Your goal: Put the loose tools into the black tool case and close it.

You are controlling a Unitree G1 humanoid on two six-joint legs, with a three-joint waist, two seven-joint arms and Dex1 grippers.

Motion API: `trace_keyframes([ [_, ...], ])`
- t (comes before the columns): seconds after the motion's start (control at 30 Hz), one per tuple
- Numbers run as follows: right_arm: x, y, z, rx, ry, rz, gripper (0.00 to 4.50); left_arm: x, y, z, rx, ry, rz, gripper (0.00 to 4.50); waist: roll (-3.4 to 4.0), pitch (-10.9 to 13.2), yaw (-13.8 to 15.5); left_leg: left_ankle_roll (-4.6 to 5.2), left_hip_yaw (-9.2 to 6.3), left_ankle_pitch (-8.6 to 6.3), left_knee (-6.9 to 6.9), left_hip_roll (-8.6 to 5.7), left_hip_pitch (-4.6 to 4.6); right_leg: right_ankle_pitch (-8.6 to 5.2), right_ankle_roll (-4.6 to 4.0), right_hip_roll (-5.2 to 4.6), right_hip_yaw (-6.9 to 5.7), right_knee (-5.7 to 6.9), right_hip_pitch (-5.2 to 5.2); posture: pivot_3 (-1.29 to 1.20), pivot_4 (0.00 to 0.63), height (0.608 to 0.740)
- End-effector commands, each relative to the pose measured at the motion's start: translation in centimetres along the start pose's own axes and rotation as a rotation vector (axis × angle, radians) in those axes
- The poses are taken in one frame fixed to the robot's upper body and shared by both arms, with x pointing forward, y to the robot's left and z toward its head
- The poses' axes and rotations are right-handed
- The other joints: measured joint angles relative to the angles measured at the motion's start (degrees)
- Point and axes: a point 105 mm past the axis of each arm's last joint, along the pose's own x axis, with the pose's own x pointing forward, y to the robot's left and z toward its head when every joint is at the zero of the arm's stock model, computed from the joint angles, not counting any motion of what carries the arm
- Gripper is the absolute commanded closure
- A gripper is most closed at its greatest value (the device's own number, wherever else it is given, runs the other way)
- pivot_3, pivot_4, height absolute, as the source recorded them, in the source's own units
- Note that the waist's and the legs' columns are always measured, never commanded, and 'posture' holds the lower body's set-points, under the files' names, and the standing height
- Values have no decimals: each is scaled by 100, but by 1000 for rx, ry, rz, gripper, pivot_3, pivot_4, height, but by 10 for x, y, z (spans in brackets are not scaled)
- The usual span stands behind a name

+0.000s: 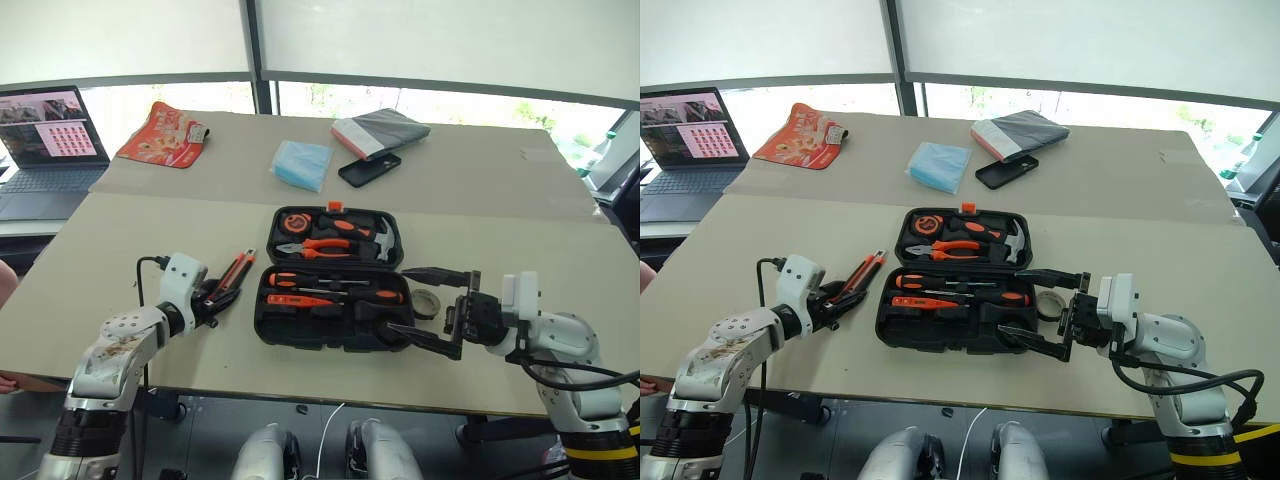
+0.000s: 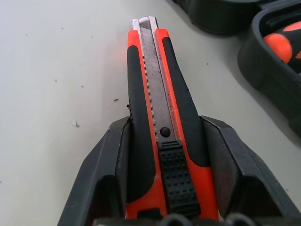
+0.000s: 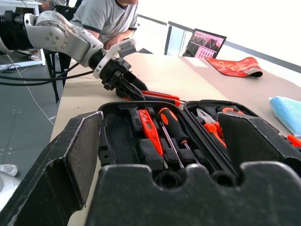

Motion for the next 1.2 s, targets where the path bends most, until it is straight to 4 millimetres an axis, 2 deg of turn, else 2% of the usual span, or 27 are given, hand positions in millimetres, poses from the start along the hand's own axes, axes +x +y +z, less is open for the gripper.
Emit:
trace_keyframes([
  [0.03, -3, -7, 16, -47, -21, -12, 0, -15, -46, 68, 239, -243, -412, 2721, 0, 1, 3, 0, 0, 0, 1, 0, -3, 0, -2, -1, -1, 0, -2, 0, 150, 740],
  [0.1, -6, -9, 17, -50, -10, -15, 0, -16, -77, 69, 339, -194, -644, 2721, 1, 1, 36, 0, -1, -1, 3, -3, -10, 0, -3, -4, -6, -2, -4, 0, 150, 740],
  [0.2, -10, -11, 17, -40, 1, -35, 0, -14, -105, 50, 475, -45, -854, 2721, 11, -5, 58, 9, 1, -7, 3, -12, -8, -1, 0, -10, -8, -11, 5, 0, 150, 740],
  [0.27, -14, -10, 16, -37, 24, -35, 0, -6, -117, 39, 534, 39, -912, 2721, 13, -5, 40, 17, 5, -10, 2, -18, -8, 0, 6, -4, -5, -12, 5, 0, 150, 740],
  [0.43, -22, -8, 15, -27, 59, -55, 0, 20, -141, 32, 617, 94, -959, 2721, 9, -3, 24, 60, 4, 16, 10, -17, -12, -1, 10, 41, -1, -10, 5, 0, 150, 740],
  [0.63, -25, 2, 15, -6, 70, -73, 0, 35, -141, 32, 669, 112, -913, 2721, 10, -3, -1, 71, 0, 16, 10, -6, -9, -1, 9, 53, 9, -10, 5, 0, 150, 740],
  [1.0, -27, 6, 13, 17, 78, -77, 0, 22, -137, 25, 682, 223, -970, 2721, 10, -3, 8, 78, -4, 13, 12, -5, -8, -2, 9, 53, 9, -12, 6, 0, 150, 740],
  [1.2, -25, 4, 11, 18, 78, -71, 0, 23, -139, 15, 680, 259, -978, 2721, 10, -4, 8, 79, -3, 13, 13, -5, -7, -2, 10, 54, 10, -11, 7, 0, 150, 740],
])
